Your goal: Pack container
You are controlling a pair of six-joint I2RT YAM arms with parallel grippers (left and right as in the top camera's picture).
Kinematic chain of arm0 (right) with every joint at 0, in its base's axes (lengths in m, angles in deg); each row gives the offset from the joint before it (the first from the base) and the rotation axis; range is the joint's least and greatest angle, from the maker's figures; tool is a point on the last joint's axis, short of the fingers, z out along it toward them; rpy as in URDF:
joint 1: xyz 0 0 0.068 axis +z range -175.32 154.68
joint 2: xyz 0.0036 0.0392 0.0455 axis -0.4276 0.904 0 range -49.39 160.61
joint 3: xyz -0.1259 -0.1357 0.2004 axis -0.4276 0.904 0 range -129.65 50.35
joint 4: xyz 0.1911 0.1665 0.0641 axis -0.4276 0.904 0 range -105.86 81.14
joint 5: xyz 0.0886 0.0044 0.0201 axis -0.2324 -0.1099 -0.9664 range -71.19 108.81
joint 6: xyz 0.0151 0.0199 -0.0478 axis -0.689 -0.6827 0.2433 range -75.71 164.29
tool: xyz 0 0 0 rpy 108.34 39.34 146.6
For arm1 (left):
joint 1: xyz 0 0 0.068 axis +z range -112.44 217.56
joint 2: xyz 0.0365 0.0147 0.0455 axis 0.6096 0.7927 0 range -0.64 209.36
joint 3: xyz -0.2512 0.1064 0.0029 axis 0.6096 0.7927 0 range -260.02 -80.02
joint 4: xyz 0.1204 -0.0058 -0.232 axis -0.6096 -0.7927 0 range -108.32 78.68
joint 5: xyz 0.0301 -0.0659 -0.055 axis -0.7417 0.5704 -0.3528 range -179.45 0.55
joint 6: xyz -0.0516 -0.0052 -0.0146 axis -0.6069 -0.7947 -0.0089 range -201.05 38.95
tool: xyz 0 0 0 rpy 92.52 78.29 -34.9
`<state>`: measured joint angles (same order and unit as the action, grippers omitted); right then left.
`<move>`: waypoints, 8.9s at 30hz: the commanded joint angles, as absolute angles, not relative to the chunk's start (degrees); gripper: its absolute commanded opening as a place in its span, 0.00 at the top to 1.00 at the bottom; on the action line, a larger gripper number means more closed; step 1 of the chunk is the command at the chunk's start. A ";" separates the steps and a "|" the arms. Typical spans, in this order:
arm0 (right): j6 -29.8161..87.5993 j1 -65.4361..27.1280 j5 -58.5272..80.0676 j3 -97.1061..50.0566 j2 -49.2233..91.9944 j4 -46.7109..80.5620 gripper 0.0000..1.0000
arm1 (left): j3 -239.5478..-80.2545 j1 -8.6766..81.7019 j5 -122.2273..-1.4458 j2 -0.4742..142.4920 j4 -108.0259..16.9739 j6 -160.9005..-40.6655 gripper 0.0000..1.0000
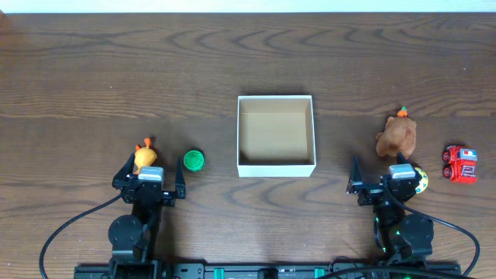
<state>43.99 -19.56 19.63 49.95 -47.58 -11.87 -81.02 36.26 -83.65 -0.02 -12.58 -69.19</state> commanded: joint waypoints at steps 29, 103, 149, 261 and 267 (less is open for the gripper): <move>44.56 -20.00 19.22 50.06 -47.93 -11.59 0.01 | -80.25 36.09 -82.75 -0.41 -14.87 -69.08 0.02; 36.13 -26.79 19.39 -0.50 -7.61 34.88 0.01 | -117.63 36.09 -82.49 34.32 -46.78 -87.46 0.02; 60.23 -65.83 18.37 -22.49 47.76 34.84 0.02 | -120.82 36.09 -82.36 38.58 -55.22 -87.57 0.02; 10.42 7.63 28.46 -24.37 50.99 24.74 0.99 | -120.76 36.09 -82.36 38.58 -55.50 -87.59 0.02; 10.47 5.99 28.49 -24.37 55.23 23.14 0.99 | -120.76 36.09 -82.36 38.58 -55.88 -87.57 0.02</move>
